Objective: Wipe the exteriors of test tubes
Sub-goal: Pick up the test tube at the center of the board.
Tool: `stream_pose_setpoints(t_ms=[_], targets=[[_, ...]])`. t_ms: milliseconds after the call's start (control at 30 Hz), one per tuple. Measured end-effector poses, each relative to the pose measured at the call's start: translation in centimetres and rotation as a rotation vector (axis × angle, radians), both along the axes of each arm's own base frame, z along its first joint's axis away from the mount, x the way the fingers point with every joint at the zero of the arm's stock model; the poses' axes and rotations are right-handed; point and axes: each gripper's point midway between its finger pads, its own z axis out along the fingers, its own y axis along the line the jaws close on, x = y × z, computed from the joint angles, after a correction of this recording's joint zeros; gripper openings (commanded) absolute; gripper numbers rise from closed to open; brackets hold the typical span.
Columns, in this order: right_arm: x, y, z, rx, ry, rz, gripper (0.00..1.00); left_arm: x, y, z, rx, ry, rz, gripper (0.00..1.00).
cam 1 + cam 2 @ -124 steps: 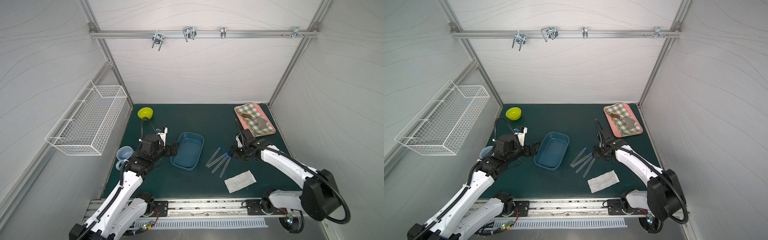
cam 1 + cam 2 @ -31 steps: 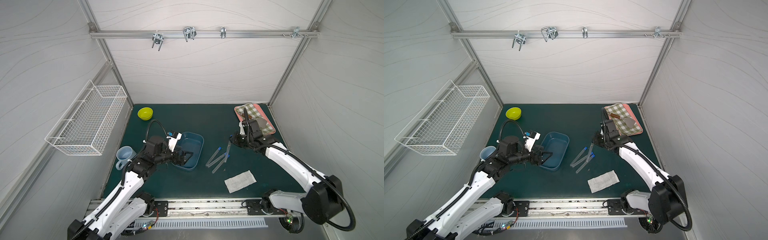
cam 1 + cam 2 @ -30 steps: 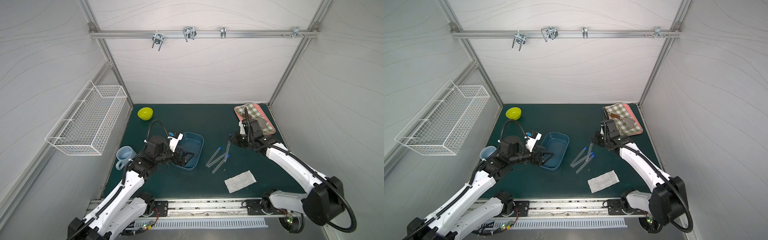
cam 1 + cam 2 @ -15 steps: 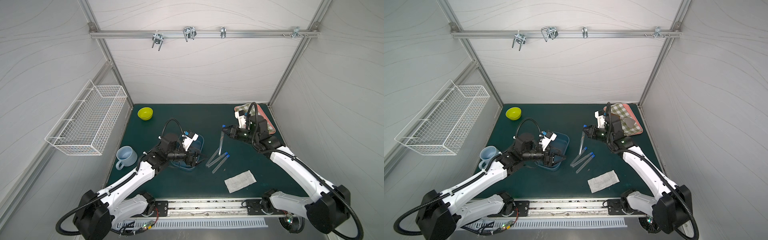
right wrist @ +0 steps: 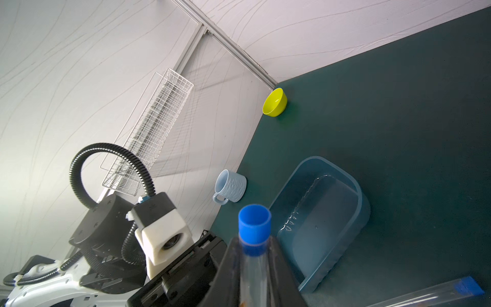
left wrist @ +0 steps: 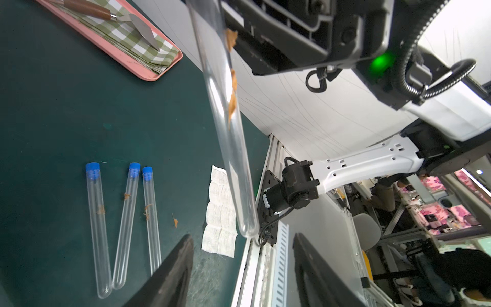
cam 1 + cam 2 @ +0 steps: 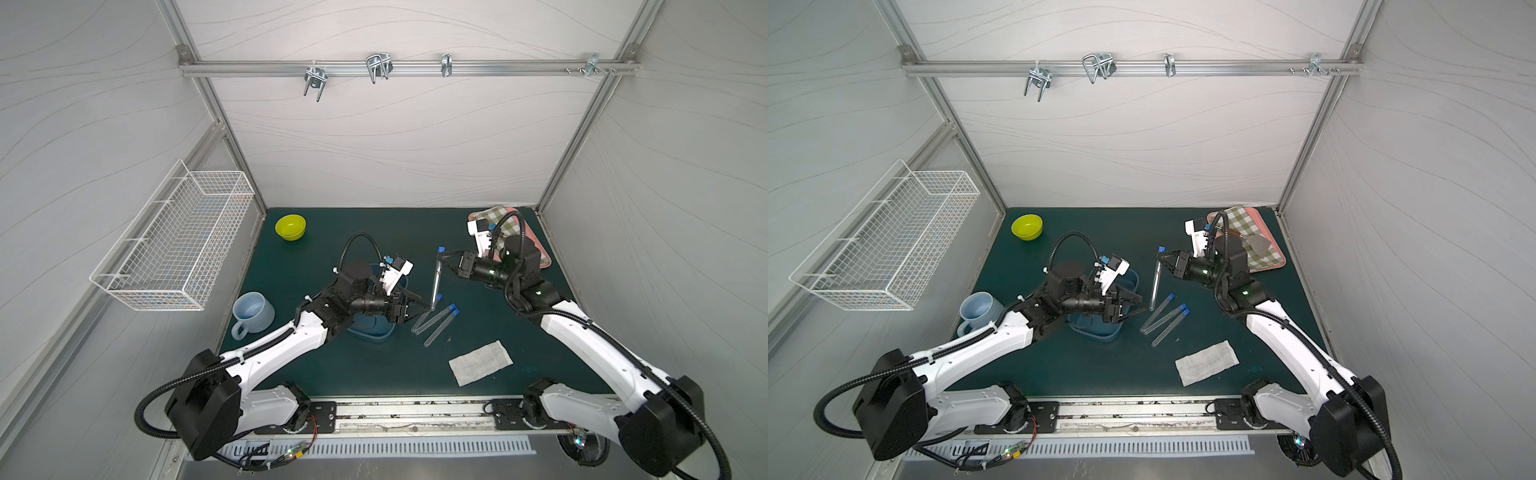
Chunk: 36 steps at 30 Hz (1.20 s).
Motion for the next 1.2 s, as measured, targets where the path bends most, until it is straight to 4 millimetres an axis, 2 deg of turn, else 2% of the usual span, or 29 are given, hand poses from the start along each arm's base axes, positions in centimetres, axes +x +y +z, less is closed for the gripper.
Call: stream_pose_setpoints(t_ms=[200,300,567,833,1067,1133,1200], targets=[[-0.5,0.7,0.0,0.015,-0.007,0.018,0.11,0.0,-1.0,0.2,0.001,-0.014,-0.002,0.48],[-0.8,1.1,0.2,0.022,-0.02,0.027,0.11,-0.2,-1.5,0.5,0.0,-0.031,-0.008,0.4],[-1.0,1.4,0.2,0.009,-0.033,0.006,0.11,0.7,-1.4,-0.3,0.046,-0.058,0.048,0.27],[-1.1,1.5,0.3,-0.006,-0.068,-0.007,0.11,1.1,-1.2,-1.2,0.081,-0.037,0.077,0.09],[-1.1,1.5,-0.1,-0.019,-0.074,-0.02,0.13,1.2,-1.1,-1.6,0.105,-0.033,0.092,0.05],[-1.1,1.5,-0.1,-0.021,-0.076,-0.02,0.23,1.2,-1.1,-1.7,0.107,-0.034,0.097,0.06],[-1.0,1.4,-0.1,-0.018,-0.07,-0.023,0.39,1.3,-1.1,-1.8,0.112,-0.04,0.102,0.06]])
